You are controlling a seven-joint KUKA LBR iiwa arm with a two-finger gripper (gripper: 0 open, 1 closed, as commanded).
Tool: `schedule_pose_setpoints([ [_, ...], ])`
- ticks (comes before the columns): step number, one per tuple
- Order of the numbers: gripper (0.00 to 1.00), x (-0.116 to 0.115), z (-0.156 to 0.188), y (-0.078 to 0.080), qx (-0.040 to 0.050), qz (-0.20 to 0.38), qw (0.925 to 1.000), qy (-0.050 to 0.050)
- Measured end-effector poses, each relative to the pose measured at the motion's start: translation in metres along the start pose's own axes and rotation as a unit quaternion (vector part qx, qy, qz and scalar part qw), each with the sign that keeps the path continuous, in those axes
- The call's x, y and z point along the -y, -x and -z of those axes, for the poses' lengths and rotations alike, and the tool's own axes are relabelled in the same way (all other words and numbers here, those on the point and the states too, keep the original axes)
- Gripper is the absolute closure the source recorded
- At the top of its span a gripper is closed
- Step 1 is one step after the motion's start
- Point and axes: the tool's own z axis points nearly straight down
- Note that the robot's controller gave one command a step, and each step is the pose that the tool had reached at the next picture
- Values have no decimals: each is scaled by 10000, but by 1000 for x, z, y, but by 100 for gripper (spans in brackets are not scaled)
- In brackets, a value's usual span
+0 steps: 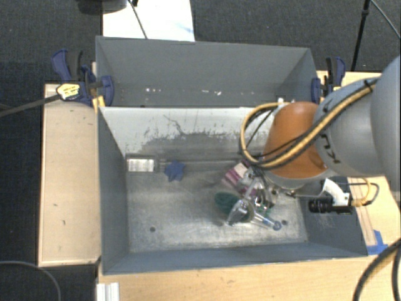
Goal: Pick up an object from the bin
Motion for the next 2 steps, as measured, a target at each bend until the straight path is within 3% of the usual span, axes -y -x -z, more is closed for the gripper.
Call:
schedule_pose_setpoints([
  [1,0,-5,-27,-1,32,-782,9969,18],
  [2,0,-6,-26,-1,33,-765,9971,7],
])
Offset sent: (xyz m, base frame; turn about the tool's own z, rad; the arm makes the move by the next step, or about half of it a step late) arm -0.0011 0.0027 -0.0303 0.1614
